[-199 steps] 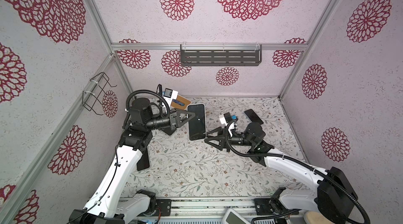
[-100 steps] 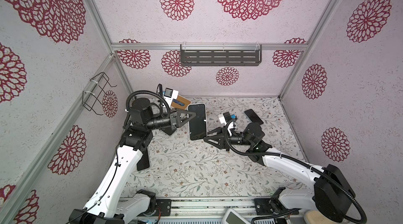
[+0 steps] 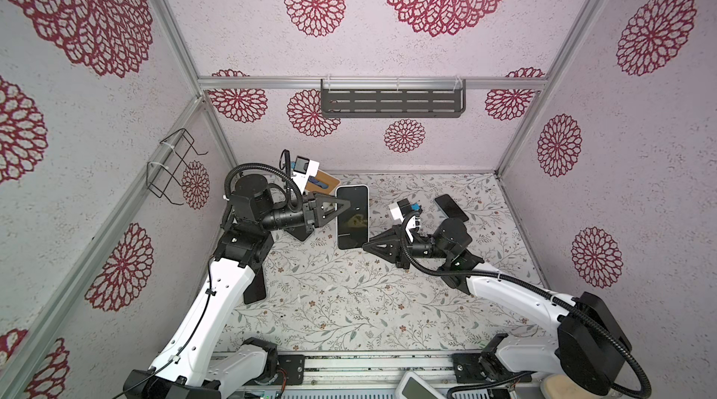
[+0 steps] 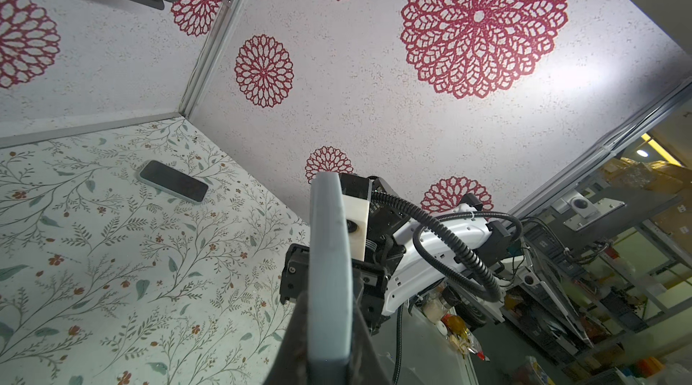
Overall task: Take the phone out of the phone case
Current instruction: Remove the phone case from the phone.
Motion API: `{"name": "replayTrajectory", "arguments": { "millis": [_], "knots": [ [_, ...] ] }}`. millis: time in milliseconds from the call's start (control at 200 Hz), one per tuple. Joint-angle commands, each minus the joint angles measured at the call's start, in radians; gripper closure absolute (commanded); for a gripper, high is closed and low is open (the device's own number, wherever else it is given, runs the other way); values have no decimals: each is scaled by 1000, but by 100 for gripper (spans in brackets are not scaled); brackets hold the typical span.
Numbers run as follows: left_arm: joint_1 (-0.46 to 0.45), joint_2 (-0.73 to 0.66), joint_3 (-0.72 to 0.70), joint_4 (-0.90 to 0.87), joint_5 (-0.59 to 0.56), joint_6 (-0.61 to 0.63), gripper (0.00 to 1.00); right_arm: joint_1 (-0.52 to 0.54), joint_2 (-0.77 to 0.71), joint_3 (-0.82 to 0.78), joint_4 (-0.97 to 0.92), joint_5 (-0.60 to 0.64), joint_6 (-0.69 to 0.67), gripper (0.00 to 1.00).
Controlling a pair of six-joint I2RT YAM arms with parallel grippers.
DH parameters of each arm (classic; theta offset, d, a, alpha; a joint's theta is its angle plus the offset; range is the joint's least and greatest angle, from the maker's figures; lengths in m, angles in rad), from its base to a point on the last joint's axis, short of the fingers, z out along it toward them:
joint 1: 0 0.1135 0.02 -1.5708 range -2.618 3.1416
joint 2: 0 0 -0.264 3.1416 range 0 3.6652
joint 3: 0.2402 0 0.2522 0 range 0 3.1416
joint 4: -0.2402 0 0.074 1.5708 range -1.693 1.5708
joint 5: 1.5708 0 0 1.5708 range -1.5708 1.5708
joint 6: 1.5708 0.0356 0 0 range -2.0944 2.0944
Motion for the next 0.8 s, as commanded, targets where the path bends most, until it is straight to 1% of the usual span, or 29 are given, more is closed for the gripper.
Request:
{"name": "replayTrajectory", "arguments": {
  "millis": [0,100,165,230,310,455,560,701,731,796],
  "knots": [
    [-15,45,-11,75,-72,-143,100,7,-20,-3,99,-19,-75,100],
    [-15,106,-4,87,-142,-269,100,7,-51,-17,87,-13,-172,99],
    [-14,140,-14,110,-168,-335,100,7,-61,-11,75,-14,-216,100],
    [-21,164,-28,159,-181,-384,100,7,-63,14,21,-17,-271,100],
    [-40,185,-23,158,-206,-398,100,6,-67,44,-50,5,-343,100],
    [-71,224,-28,215,-216,-470,100,6,-58,67,-88,53,-418,100],
    [-91,243,-23,217,-229,-478,100,6,-58,79,-75,106,-429,100],
    [-100,238,-28,246,-231,-488,100,3,-86,63,-61,193,-408,100],
    [-97,230,-34,264,-233,-490,100,3,-96,46,-52,189,-396,96],
    [-76,212,-40,298,-229,-506,100,3,-132,2,-50,181,-387,83]
  ]
}}
